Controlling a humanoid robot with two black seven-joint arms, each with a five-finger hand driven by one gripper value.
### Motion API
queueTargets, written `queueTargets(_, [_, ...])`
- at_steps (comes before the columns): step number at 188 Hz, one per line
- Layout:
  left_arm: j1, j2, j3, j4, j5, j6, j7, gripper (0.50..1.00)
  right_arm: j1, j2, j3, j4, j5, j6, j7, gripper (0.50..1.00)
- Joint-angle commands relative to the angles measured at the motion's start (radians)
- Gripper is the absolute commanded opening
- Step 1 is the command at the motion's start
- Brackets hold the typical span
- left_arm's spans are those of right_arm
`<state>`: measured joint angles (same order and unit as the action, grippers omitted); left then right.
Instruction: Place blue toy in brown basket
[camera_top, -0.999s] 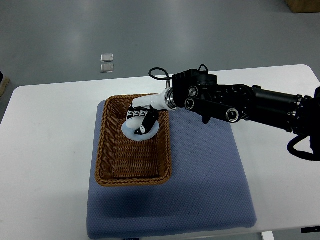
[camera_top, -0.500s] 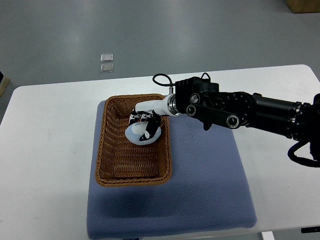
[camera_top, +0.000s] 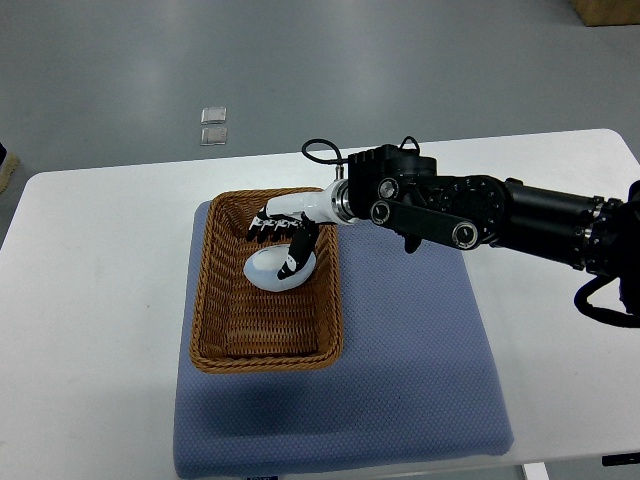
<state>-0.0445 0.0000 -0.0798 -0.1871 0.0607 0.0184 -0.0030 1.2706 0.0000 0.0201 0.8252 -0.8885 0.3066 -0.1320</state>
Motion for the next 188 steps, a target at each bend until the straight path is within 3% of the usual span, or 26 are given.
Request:
queueTargets(1, [0.000, 0.000, 0.000, 0.000, 0.001, 0.000, 0.000, 1.000, 0.009, 0.000, 0.020, 0.000, 0.003, -0.001, 0.000, 0.832])
queueTargets(59, [0.000, 0.000, 0.000, 0.000, 0.001, 0.000, 0.000, 1.000, 0.023, 0.000, 0.302, -0.001, 0.083, -0.008, 0.020, 0.834])
queueTargets(91, [0.000, 0.000, 0.000, 0.000, 0.001, 0.000, 0.000, 1.000, -0.129, -0.104, 0.584, -0.001, 0.203, -0.009, 0.095, 0.852])
queueTargets(129, [0.000, 0.000, 0.002, -0.002, 0.001, 0.000, 0.000, 1.000, -0.353, -0.106, 0.917, -0.008, 0.374, -0.011, 0.164, 0.858])
queueTargets(188, [0.000, 0.000, 0.002, -0.002, 0.002, 0.000, 0.000, 1.000, -0.557, -0.092, 1.095, -0.055, 0.582, -0.011, 0.268, 0.883])
